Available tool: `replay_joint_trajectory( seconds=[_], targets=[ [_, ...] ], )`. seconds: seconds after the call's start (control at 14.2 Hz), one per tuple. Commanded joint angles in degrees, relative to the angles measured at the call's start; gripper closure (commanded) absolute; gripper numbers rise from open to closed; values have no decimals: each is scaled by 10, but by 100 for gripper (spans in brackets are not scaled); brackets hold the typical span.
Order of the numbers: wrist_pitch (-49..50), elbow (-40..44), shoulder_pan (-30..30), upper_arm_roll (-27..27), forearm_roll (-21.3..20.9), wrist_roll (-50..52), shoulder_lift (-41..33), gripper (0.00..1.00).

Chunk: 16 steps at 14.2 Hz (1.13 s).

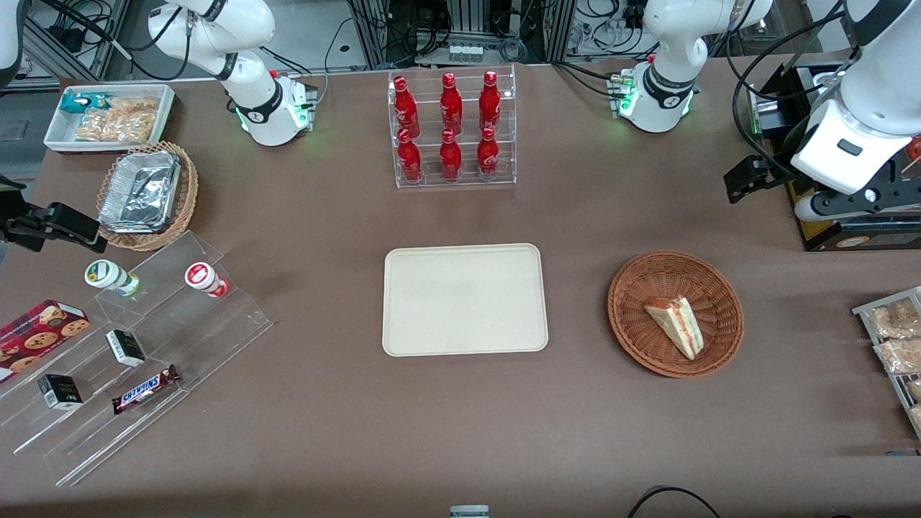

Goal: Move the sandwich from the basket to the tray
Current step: 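Move the left gripper over the wrapped sandwich in the wicker basket, then lower the open left gripper and close it on the sandwich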

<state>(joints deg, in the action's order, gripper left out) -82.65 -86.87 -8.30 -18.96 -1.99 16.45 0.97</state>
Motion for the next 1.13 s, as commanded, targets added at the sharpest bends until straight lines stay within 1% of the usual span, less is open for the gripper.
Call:
replay_joint_trajectory(
  seconds=[0.0, 0.14, 0.28, 0.42, 0.49, 0.64, 0.92, 0.99, 1.06],
  targets=[
    [-8, -8, -8, -6, 8, -7, -6, 0],
    [-8, -12, -9, -3, 8, -6, -5, 0],
    [-15, -49, -11, 0, 0, -4, 2, 0],
    [-69, -94, -11, 29, 2, 2, 24, 0],
    [-101, -116, -10, 33, 1, 3, 38, 0],
    [-157, -128, -10, 34, 1, 24, 81, 0],
    [-232, -128, -7, 34, -6, 151, 176, 0],
    [-240, -130, -7, 34, -10, 190, 191, 0],
    [-245, -131, -7, 34, -23, 218, 203, 0]
  ],
)
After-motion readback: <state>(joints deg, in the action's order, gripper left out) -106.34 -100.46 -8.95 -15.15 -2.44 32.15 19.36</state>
